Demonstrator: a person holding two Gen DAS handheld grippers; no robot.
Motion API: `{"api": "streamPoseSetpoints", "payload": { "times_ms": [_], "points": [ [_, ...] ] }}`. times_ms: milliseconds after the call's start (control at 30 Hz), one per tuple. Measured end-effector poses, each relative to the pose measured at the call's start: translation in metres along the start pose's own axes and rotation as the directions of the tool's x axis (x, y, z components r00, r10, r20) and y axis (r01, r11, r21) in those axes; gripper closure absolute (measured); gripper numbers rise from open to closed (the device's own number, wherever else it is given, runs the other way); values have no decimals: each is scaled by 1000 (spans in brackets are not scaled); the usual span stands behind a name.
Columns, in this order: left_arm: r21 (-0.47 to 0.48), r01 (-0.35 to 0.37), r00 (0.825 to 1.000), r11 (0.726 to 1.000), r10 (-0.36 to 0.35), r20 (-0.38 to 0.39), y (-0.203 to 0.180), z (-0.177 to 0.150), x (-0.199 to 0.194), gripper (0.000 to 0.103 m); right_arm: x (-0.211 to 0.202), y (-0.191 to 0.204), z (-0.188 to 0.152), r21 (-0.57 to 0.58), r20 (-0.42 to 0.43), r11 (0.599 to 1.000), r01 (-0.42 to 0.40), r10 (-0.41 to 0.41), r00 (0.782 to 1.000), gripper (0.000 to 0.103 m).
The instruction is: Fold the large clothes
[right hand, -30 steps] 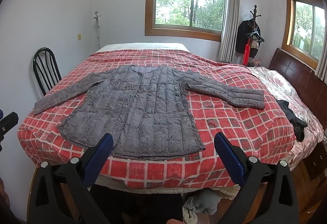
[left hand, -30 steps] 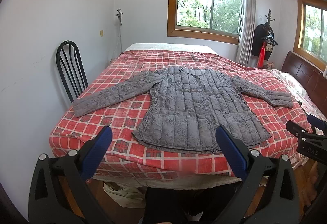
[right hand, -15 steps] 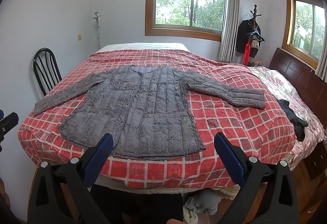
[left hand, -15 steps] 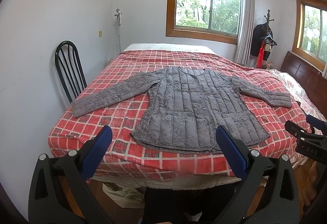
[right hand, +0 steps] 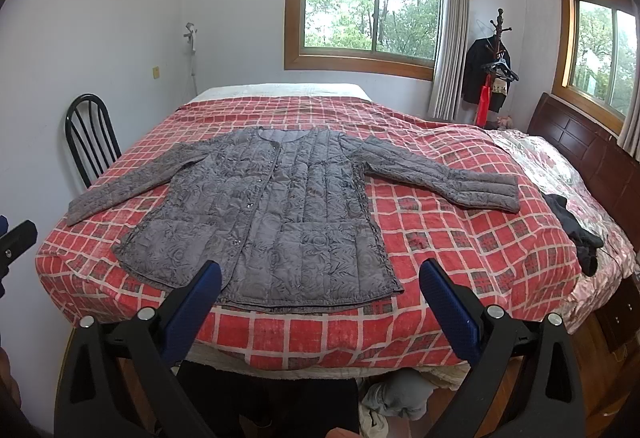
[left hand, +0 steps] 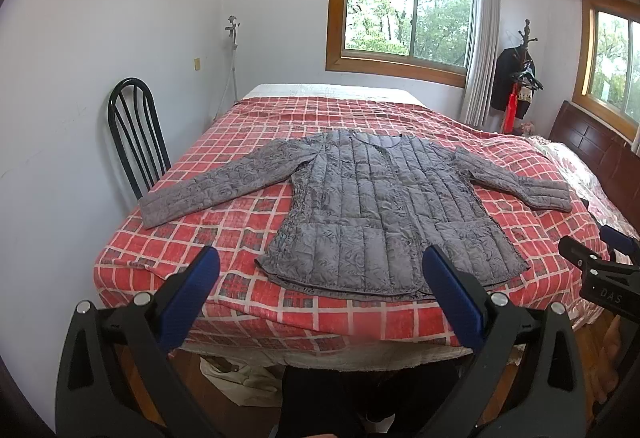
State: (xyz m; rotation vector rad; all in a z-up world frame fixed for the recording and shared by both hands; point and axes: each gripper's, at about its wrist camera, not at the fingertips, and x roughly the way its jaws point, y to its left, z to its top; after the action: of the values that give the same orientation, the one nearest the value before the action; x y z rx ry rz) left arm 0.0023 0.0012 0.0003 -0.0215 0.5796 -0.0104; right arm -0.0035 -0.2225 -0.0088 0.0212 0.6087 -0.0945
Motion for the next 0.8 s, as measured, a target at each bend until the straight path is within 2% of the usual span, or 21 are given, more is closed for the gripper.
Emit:
{"api": "streamPoseSetpoints", "payload": {
  "times_ms": [800],
  "points": [
    [-2, -6, 1000, 1000, 6, 3, 2, -2, 2, 3, 1, 1, 0, 1, -4, 1000, 1, -1, 1000, 4]
  ]
}}
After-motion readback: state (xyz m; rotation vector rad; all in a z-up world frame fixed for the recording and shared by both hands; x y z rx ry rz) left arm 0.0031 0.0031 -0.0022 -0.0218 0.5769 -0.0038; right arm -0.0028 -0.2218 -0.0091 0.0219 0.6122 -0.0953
